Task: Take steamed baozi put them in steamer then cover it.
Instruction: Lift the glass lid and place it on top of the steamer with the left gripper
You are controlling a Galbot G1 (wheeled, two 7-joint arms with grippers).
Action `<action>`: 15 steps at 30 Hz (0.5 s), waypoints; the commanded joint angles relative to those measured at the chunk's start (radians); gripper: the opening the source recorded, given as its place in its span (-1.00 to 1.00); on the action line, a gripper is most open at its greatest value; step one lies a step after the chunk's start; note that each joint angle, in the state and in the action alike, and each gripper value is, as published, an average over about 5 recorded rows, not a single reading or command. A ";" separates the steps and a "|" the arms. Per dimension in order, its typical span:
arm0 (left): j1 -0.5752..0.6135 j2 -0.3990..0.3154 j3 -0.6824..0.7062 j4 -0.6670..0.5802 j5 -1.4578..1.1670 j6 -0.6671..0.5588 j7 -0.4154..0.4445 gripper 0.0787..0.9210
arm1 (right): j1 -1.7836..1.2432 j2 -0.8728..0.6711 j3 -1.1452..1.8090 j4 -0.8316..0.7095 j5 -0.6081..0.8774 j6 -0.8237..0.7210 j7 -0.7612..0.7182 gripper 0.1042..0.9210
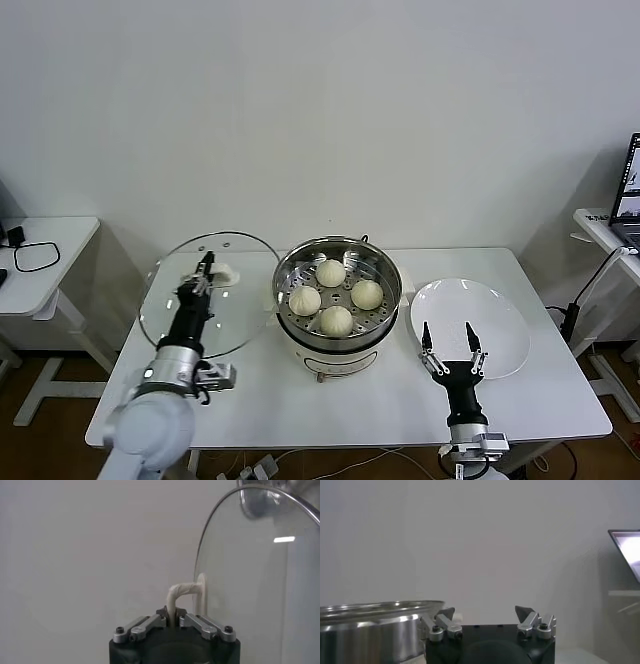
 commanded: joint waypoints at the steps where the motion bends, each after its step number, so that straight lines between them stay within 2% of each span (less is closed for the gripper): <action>1: -0.194 -0.047 0.324 0.058 0.129 0.203 0.133 -0.73 | -0.001 0.010 0.012 -0.014 -0.009 0.006 0.000 0.76; 9: -0.330 -0.166 0.423 0.249 0.253 0.232 0.136 -0.73 | 0.002 0.024 0.020 -0.034 -0.013 0.002 0.000 0.76; 15: -0.397 -0.248 0.467 0.326 0.280 0.276 0.150 -0.73 | 0.009 0.025 0.026 -0.051 -0.014 0.002 0.000 0.76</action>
